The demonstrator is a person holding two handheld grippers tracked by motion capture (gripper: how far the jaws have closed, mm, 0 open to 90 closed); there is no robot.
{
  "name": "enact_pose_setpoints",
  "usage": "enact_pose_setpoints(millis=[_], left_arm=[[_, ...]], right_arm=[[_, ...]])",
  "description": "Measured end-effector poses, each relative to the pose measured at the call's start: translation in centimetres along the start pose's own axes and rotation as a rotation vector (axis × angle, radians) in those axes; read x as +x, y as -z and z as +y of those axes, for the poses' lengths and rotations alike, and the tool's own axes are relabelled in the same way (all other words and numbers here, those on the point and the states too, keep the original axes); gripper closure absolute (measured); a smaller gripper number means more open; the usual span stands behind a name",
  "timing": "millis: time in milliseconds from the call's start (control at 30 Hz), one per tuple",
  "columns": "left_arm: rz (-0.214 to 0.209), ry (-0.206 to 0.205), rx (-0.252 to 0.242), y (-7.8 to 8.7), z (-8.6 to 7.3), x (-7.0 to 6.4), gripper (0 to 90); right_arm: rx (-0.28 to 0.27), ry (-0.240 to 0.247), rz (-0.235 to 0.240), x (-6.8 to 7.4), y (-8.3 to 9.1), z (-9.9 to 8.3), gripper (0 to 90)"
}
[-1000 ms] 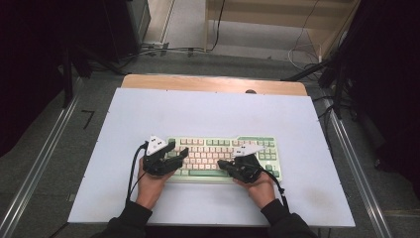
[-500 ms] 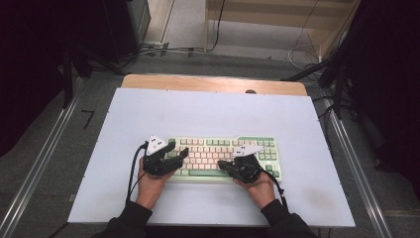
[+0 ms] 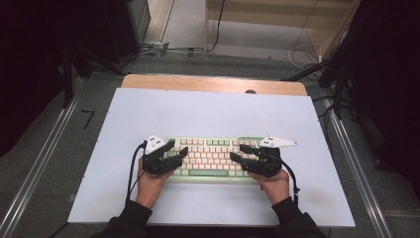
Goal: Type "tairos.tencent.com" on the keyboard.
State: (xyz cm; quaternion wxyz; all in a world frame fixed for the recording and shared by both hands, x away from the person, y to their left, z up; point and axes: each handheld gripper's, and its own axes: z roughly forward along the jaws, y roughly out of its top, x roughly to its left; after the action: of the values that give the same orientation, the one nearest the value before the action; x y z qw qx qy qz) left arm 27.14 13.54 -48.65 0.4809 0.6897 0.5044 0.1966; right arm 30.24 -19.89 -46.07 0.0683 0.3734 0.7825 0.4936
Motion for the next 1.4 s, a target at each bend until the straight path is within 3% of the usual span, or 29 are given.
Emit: enact_pose_setpoints(millis=[133, 233, 467, 700, 933, 1167, 1400], left_arm=[[0.003, 0.007, -0.002, 0.0, 0.1, 0.1, 35.6], [0.007, 0.016, -0.001, 0.1, 0.1, 0.2, 31.3], [0.024, 0.04, -0.021, 0.6, 0.4, 0.3, 25.7], [0.034, 0.013, -0.02, 2.0, 0.1, 0.6, 22.9], [0.077, 0.021, -0.031, 3.7, -0.2, 2.2, 22.4], [0.133, 0.058, -0.056, 5.1, -0.4, 4.1, 22.4], [0.164, 0.067, -0.059, 6.2, -0.8, 5.1, 22.3]], right_arm=[[-0.015, -0.045, -0.023, -0.8, 0.5, 0.0, 27.2], [-0.025, -0.067, -0.053, -1.1, 0.7, 0.0, 23.9], [-0.017, -0.071, -0.089, -1.6, 1.2, -0.1, 19.6], [-0.027, -0.078, -0.131, -2.6, 2.3, -0.4, 16.5], [-0.054, -0.095, -0.187, -3.8, 3.9, -0.8, 15.8], [-0.071, -0.099, -0.236, -4.7, 5.4, -1.3, 15.8], [-0.082, -0.071, -0.337, -5.4, 7.0, -1.9, 16.0]])
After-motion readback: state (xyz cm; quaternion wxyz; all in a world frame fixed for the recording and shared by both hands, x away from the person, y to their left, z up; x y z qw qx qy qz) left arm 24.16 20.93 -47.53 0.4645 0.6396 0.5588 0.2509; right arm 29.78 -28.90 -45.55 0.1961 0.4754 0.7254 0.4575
